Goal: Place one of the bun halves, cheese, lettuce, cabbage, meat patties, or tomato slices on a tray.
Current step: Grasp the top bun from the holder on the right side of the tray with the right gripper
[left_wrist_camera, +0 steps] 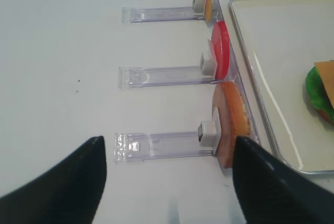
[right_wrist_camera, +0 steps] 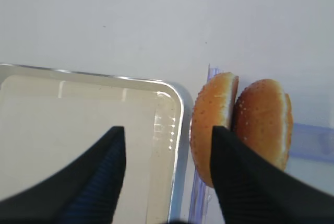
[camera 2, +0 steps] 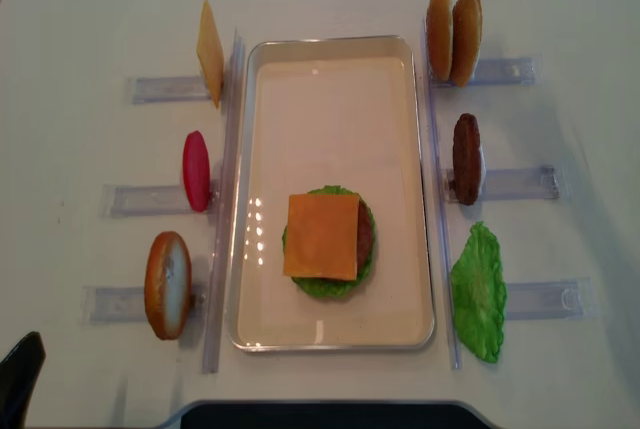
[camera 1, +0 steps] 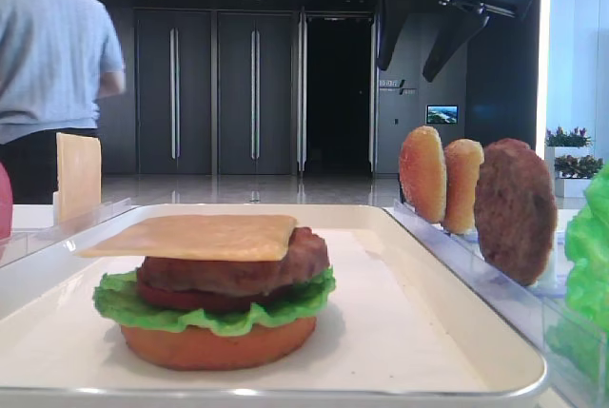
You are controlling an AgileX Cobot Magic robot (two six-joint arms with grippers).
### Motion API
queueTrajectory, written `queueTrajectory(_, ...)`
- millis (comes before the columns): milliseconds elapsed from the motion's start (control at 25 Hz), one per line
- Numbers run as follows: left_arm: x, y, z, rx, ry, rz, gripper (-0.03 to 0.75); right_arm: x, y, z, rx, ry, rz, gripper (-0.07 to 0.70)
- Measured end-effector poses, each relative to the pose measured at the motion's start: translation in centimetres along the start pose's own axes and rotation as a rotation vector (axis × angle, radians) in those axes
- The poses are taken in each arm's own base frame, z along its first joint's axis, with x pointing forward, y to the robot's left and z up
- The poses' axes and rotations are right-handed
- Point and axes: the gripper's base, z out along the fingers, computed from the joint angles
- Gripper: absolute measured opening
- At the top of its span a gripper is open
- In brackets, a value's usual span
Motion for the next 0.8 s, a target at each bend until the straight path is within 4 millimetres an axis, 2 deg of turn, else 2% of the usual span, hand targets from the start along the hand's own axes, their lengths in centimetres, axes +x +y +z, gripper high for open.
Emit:
queueTrajectory(360,0.0,0.0,0.0,0.0,0.0,0.0,0.575,0.0,-0.2,0.1,0.025,-0.002,-0.018,0.382)
queueTrajectory(800,0.0,0.0,0.0,0.0,0.0,0.0,0.575,0.6,-0.7,3.2,0.042,0.073,-0.009,0.382)
